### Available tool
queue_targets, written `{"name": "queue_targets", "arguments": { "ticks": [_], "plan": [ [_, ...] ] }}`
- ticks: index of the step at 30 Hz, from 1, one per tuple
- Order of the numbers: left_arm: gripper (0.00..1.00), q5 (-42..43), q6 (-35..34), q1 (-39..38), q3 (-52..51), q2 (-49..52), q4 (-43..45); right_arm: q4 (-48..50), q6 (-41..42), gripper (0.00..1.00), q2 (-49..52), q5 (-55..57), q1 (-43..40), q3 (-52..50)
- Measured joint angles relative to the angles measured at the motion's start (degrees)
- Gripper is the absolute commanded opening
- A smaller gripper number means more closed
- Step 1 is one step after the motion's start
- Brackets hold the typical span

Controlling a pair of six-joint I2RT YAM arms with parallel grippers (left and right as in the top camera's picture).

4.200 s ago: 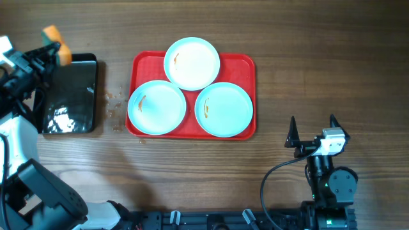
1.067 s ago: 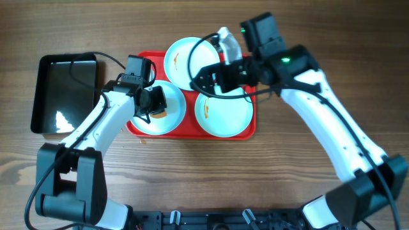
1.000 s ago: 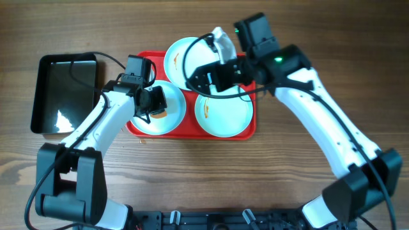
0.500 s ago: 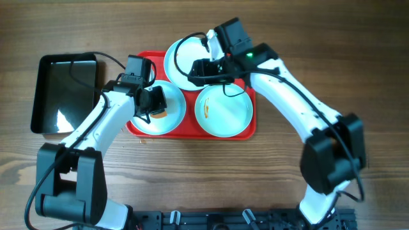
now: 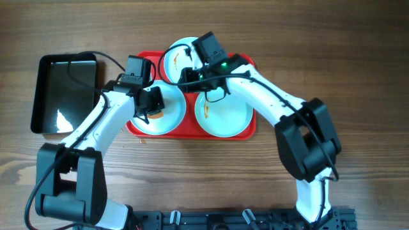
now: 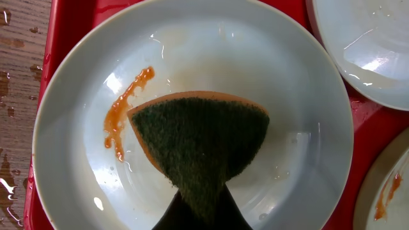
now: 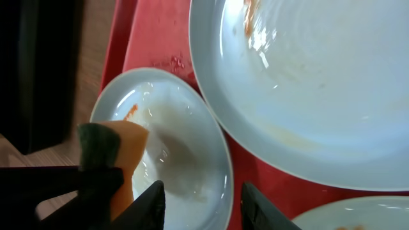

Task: Clean dirty plates on tray and stack at the side
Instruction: 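Move the right gripper to the top plate and grasp its rim, then scrub the lower-left plate with the sponge in the left gripper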

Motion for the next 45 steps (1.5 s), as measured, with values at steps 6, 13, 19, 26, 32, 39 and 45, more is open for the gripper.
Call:
{"name": "queue_targets", "arguments": {
  "ticks": [6,13,19,26,32,39,45],
  "plan": [
    [0.04,0.0,0.0,0.0,0.0,0.0,-0.2,-0.8,0.9,0.39,1.5,4.7,3.3,0.0],
    [0.04,0.0,0.0,0.0,0.0,0.0,-0.8,-1.9,1.5,0.32,1.7,8.1,3.5,0.0],
    [0.04,0.0,0.0,0.0,0.0,0.0,-0.9,-1.8,1.8,0.32,3.1,8.8,3.5,0.0],
    [0.04,-3.7,0.0,0.0,0.0,0.0,-1.1,-1.9,1.8,0.32,3.6,8.8,3.6,0.0],
    [0.04,-4.8,0.0,0.0,0.0,0.0,-1.3,-1.0,1.8,0.32,3.6,8.9,3.6,-1.2],
    [0.04,-4.9,0.0,0.0,0.0,0.0,-1.4,-0.8,1.9,0.32,3.7,8.9,3.6,-2.0],
    [0.04,-5.0,0.0,0.0,0.0,0.0,-2.1,0.3,1.8,0.32,5.6,8.7,3.8,-2.0]
  ]
}}
